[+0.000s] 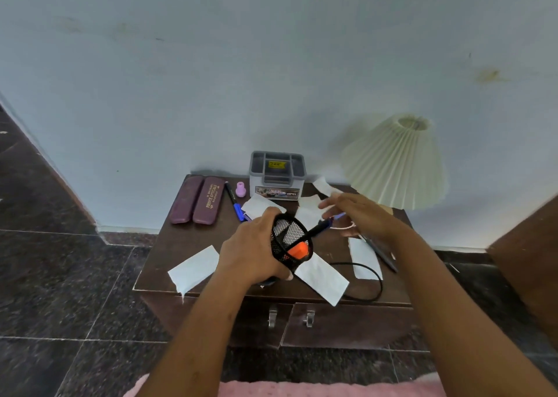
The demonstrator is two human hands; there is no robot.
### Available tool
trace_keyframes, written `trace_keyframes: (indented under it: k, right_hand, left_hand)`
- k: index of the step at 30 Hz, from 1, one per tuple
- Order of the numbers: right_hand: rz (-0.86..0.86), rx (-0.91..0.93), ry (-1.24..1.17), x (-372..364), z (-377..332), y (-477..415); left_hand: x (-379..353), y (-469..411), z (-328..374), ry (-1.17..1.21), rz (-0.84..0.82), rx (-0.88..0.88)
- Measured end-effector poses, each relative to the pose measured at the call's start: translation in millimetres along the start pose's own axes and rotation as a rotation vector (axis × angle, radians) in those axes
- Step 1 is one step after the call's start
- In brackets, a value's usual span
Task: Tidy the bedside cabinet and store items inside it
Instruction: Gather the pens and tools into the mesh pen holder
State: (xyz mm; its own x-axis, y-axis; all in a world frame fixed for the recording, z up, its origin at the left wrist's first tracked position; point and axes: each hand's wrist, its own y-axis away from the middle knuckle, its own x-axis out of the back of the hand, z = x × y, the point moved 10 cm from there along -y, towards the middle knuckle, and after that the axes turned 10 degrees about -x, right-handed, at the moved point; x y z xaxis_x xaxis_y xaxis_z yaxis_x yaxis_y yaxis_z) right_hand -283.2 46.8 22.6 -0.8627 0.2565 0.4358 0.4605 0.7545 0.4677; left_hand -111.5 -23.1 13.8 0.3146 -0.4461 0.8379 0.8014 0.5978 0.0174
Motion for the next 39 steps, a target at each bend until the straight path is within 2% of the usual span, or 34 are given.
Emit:
trace_keyframes:
  k: [1,4,8,11,16,20,29,35,39]
  right_hand:
    - [0.054,-0.022,0.029,11,15,-2]
    - [0.288,-0.104,0.353,46,62,-19]
    - [0.376,-0.272,0.669,61,125,-44]
    - [0.398,-0.269,0.752,60,133,-54]
    - [0.54,-0.283,0.791,58,124,-59]
    - [0.519,-0.301,0.779,54,117,-64]
    - [0.3,-0.184,0.677,37,58,-42]
    - [0.296,0.218,0.377,19,-35,11]
    - [0.146,0.347,0.308,7,-74,41]
  left_hand:
    - [-3,0,4,-0.002,0.0,-0.008]
    - [-14,-2,15,-0.018,-0.014,-0.028]
    - [-19,-3,22,-0.03,-0.005,-0.034]
    - [-21,-4,23,-0.02,0.004,-0.028]
    - [-23,-8,21,-0.029,-0.008,-0.028]
    - [-23,-9,19,-0.031,-0.011,-0.027]
    - [-9,-3,9,-0.02,0.023,0.022]
    - [-7,1,2,-0.045,-0.015,0.065]
    - [-6,1,1,-0.049,-0.032,0.072]
